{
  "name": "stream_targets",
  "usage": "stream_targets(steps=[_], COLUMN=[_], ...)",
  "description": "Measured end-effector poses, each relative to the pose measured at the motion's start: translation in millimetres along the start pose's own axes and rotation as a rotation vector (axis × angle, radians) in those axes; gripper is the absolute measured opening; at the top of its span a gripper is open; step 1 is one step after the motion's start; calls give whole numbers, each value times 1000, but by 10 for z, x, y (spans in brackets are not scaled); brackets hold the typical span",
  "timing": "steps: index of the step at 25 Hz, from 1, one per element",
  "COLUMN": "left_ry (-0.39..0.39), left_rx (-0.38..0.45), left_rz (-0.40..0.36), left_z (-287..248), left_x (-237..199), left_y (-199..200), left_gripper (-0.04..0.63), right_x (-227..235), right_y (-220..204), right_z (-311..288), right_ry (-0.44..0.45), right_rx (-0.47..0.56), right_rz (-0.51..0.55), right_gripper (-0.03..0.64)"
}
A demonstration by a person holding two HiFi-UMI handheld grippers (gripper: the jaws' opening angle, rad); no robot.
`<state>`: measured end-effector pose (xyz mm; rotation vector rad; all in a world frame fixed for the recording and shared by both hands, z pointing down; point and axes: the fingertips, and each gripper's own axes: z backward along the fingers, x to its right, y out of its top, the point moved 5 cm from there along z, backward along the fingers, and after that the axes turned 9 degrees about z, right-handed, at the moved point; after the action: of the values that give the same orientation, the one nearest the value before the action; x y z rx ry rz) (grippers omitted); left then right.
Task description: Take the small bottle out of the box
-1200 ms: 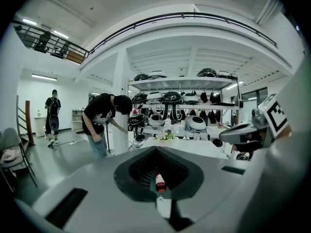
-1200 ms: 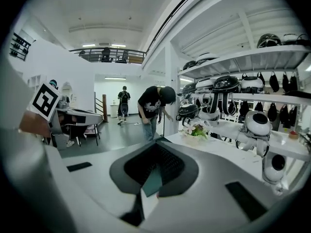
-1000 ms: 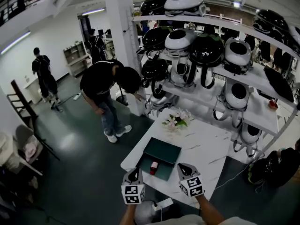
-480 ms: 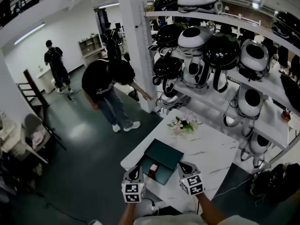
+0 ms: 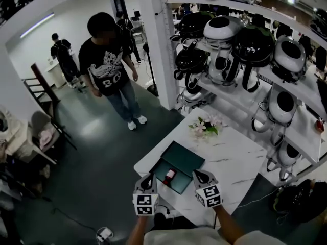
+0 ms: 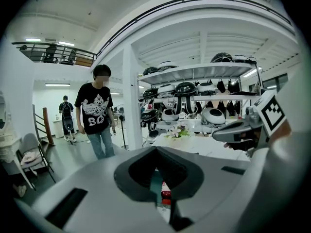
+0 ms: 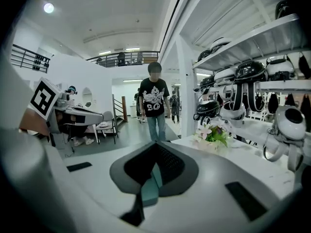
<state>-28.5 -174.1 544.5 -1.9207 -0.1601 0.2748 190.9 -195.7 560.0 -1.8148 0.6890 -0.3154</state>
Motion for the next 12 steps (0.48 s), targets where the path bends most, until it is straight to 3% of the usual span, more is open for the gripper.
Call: stream_targets(steps=[6,12], left_ry=[7,-19], left_rx=[-26,-38], left_rz=[25,45], left_z=[-53,-163], left_x=[-241,-513], left_y=[-154,-259], left_gripper=[18,18], right_x=[-118,-412], right_y=[-68,-190], right_z=[-223,-486], right_ry=[4,35], right_rx=[-12,-88], right_rz=[6,26], right_gripper=[21,21])
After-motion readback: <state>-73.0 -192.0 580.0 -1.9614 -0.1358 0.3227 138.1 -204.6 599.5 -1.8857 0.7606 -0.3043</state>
